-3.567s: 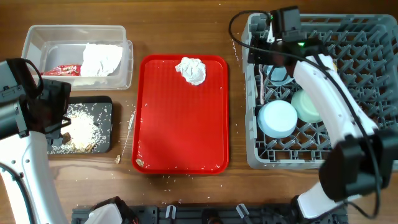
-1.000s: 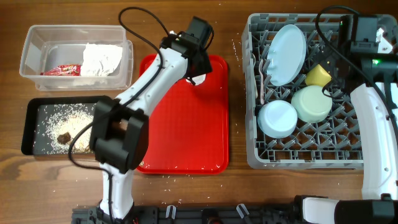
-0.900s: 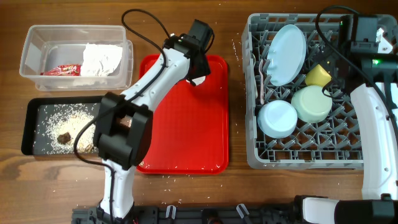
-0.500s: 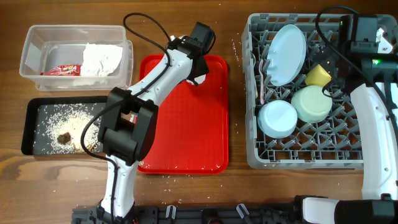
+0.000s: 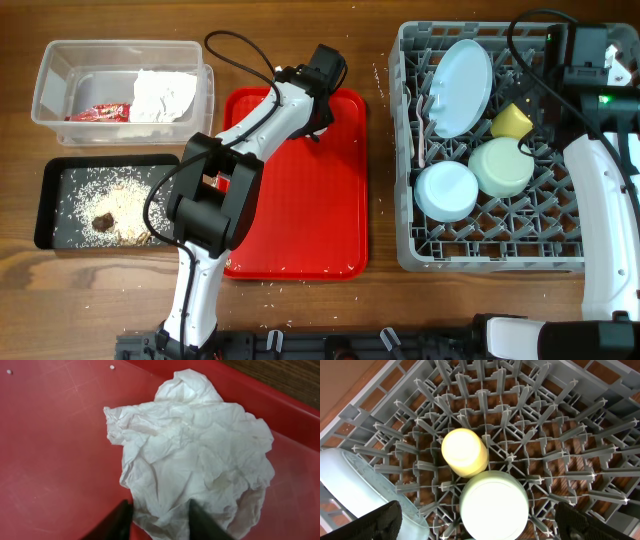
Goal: Sort waste into correct bins and load items into the dishwasher rack
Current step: 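Reach the left gripper to the crumpled white napkin and grasp it, then carry the napkin with the left gripper over the clear plastic container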
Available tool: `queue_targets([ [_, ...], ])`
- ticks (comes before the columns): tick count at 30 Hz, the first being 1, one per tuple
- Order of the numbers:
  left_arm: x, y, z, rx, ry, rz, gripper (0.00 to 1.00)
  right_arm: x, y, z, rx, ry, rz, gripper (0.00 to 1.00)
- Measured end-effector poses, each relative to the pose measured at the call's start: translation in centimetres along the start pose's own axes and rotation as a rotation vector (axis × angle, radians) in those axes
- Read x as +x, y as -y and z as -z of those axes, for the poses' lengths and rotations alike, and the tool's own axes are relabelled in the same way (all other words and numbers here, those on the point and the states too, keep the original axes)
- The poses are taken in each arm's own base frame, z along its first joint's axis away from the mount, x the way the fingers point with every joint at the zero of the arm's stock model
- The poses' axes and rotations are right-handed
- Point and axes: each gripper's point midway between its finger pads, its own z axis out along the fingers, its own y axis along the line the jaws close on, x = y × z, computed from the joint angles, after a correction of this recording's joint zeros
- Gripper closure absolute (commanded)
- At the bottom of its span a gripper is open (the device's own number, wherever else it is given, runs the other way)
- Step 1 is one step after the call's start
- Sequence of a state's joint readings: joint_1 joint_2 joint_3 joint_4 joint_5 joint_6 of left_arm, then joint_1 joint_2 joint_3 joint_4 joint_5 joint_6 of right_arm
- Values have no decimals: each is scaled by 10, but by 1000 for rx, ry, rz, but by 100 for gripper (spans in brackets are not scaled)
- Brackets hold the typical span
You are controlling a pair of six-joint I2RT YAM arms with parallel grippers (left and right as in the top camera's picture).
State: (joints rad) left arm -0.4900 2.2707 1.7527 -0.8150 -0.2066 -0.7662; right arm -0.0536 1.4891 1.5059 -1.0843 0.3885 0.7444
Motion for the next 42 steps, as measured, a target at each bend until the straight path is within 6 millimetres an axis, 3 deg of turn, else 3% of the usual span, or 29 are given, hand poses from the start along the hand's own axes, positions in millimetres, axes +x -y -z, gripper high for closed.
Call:
queue_targets([
  [3,0,-1,0,-4,-1,-3,96,-1,-1,0,-4,4,-2,0],
  [17,6,-11,5,-40,-27,-6,96,-3,-3,0,-12,13,-7,0],
  [21,-22,-14,46,-11,73,24,96,-4,-4,0,-15,16,-9,0],
  [22,-38,-17,74,11,138,46,96,-4,-4,0,-15,16,-9,0],
  [24,-56,-23,105,33,213,74,96,-4,-4,0,-15,16,-9,0],
  [26,-74,-35,134,46,286,114,96,-4,-4,0,-15,16,-9,0],
  [28,-87,-48,146,42,319,147,96,-4,-4,0,-15,16,-9,0],
  [34,-128,-112,147,-23,357,291,96,-4,-4,0,-15,16,-9,0],
  [39,-160,-187,143,-103,378,440,96,-4,-4,0,-15,16,-9,0],
  [40,-164,-200,142,-117,380,465,86,-4,-4,0,-15,16,-9,0],
  [42,-172,-229,141,-148,386,525,5,-4,-4,0,-15,16,-9,0],
])
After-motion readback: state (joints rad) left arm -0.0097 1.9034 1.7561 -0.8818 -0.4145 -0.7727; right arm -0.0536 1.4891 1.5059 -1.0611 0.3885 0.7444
